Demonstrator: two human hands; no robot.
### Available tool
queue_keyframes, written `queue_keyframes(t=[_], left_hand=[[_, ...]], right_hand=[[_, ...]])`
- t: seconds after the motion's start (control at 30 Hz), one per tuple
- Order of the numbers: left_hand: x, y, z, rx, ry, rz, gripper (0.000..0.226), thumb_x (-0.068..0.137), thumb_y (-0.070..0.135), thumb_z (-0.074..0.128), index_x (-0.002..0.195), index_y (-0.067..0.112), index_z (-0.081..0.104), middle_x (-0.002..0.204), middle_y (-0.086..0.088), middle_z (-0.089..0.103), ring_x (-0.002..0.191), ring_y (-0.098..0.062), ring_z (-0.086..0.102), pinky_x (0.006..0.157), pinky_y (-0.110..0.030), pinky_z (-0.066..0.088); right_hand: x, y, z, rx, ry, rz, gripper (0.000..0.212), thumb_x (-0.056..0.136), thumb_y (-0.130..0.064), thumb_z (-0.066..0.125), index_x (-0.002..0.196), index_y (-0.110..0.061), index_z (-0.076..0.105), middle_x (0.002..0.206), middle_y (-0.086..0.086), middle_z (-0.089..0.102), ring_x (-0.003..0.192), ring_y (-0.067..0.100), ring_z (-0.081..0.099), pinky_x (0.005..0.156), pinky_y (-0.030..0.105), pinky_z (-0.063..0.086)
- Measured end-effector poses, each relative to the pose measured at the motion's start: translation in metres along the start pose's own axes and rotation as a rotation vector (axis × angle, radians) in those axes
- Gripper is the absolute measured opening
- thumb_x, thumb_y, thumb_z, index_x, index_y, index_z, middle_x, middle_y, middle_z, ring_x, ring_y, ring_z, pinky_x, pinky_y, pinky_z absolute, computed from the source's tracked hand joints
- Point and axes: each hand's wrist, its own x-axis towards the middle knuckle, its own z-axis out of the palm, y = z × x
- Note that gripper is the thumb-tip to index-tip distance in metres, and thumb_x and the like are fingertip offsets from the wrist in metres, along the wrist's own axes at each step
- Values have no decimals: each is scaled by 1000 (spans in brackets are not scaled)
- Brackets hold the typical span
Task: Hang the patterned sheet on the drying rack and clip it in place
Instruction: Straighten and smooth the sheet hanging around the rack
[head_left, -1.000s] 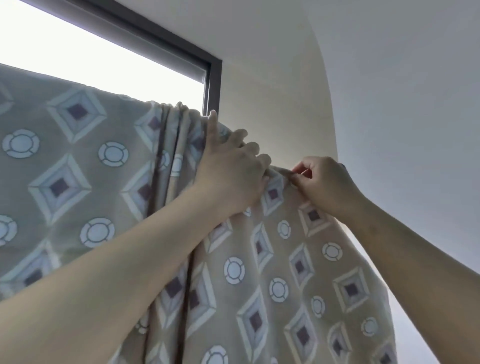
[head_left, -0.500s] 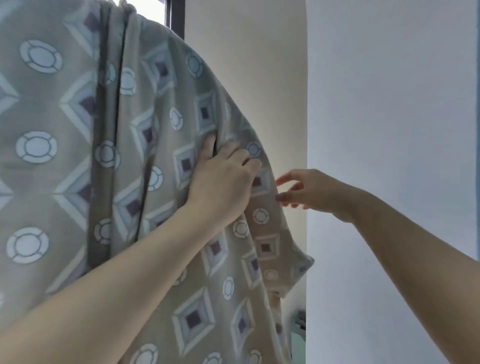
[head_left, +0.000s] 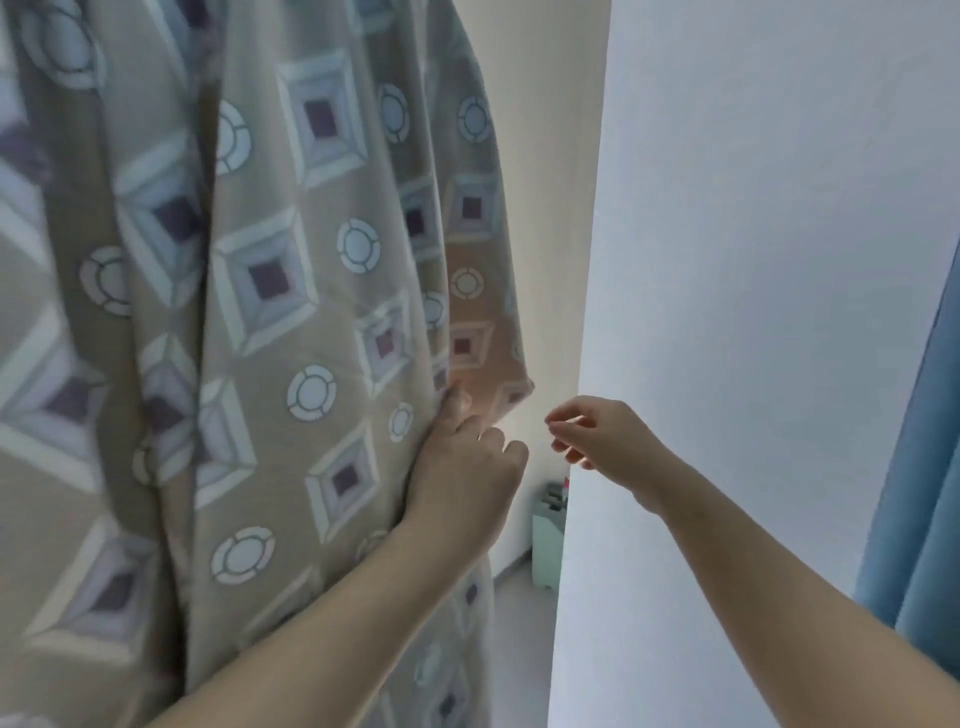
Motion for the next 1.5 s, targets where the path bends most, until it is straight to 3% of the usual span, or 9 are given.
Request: queue_keyframes(t=[0.17,0.27,0.37,0.5,0.63,0.8,1.07,1.37,1.5], left_hand=[[-30,31,55,-97,-150,-95,23,47,13,80,63,16,63,57,0,58,64,-23,62,105,-52,29],[-41,46,83,-129,-142,-150,25,50,20,80,70,16,66,68,-1,64,79,-26,67,104,-51,20],[-48,57,111,-141,-139,-246,31,53,23,80,81,15,68,82,-3,68,96,-29,66,101,-55,21],[-72,69,155,-68,-161,-344,35,56,21,77,89,14,67,97,-5,67,110,-28,62,101,-56,25],[-86,85,200,-39,-302,-447,43,53,27,83,90,12,67,101,-7,66,113,-30,60,100,-58,24],[-102,90,237,26,-445,-528,52,50,29,86,95,10,67,107,-12,65,114,-34,59,100,-59,21],[-126,94,295,59,-593,-559,59,55,32,84,105,11,63,117,-13,62,119,-35,54,102,-59,16],[-133,71,380,21,-712,-677,74,47,32,88,111,15,54,120,-13,61,116,-34,57,94,-65,35],[-139,56,409,57,-719,-746,64,53,28,86,111,12,64,123,-13,60,119,-33,55,101,-60,21]], right_hand=[[-9,58,27,-113,70,59,13,90,-20,55,99,-19,63,87,-6,61,82,12,56,67,18,41],[-7,90,44,-178,77,40,20,89,-20,54,107,-16,63,91,-4,61,81,12,54,66,18,40],[3,120,58,-264,40,3,26,91,-23,53,115,-18,59,103,-1,60,89,13,50,79,24,39],[15,162,83,-469,-76,-101,36,94,-28,46,129,-23,49,132,-5,50,122,15,41,100,27,31],[39,215,98,-623,-360,-212,49,96,-36,40,143,-29,28,155,-11,19,143,10,11,111,27,13],[62,257,118,-654,-516,-244,55,96,-41,37,147,-34,16,159,-7,0,146,15,-5,115,32,6],[86,286,166,-604,-642,-249,55,96,-40,37,148,-29,18,159,0,1,146,21,-5,115,39,5],[142,306,217,-606,-703,-201,54,97,-35,38,147,-27,20,159,3,5,146,23,1,115,40,7],[165,309,251,-623,-738,-166,54,97,-35,37,147,-26,19,159,4,4,146,24,2,115,40,8]])
